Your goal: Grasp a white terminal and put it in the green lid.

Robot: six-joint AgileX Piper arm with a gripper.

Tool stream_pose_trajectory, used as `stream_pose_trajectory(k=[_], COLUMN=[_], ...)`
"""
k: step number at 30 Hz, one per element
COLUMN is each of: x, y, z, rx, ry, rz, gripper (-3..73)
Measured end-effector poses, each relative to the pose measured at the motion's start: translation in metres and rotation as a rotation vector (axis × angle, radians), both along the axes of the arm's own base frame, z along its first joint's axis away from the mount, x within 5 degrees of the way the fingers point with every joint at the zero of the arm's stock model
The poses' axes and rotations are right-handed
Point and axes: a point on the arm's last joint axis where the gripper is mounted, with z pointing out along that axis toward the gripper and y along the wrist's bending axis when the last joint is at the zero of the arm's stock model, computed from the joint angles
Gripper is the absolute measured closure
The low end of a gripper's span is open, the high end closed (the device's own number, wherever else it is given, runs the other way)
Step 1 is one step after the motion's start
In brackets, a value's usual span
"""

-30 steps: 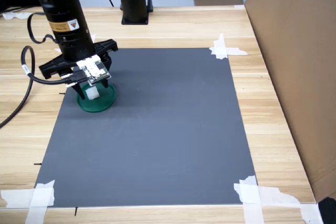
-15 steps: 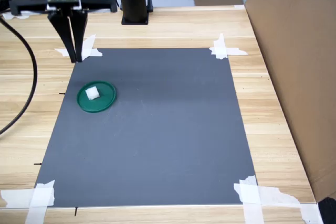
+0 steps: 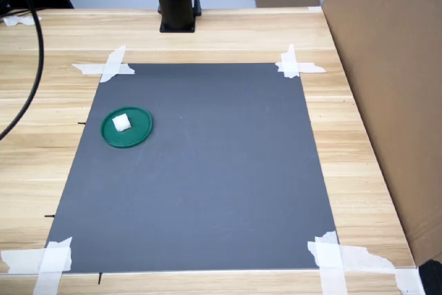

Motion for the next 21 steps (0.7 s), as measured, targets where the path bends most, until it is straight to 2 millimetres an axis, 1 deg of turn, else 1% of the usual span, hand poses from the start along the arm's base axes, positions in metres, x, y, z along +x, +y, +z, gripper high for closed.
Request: stream_pose_trajectory(k=[1, 2, 3, 4, 6, 8, 10, 11, 12, 14, 16, 21], x=[-0.008, -0.012, -0.026, -0.035, -0.043, -0.069, -0.078, -0.090, -0.096, -0.109, -0.119, -0.129], y=[0.001, 0.002, 0.005, 0.007, 0.009, 0.015, 0.017, 0.019, 0.019, 0.022, 0.024, 0.027], z=[-0.006, -0.009, -0.021, -0.026, -0.031, -0.039, -0.041, -0.044, -0.047, -0.057, -0.071, -0.088], rx=[-0.008, -0.016, -0.046, -0.045, -0.050, -0.058, -0.062, -0.076, -0.077, -0.074, -0.070, -0.065], ry=[-0.001, 0.002, 0.022, 0.026, 0.038, 0.027, 0.010, -0.009, -0.016, -0.030, -0.023, -0.017], rz=[-0.006, -0.006, 0.001, 0.006, 0.013, 0.017, 0.013, 0.008, 0.004, -0.001, -0.001, 0.006], gripper=[72.1, 72.1, 72.1, 72.1, 72.1, 72.1, 72.1, 72.1, 72.1, 72.1, 72.1, 72.1])
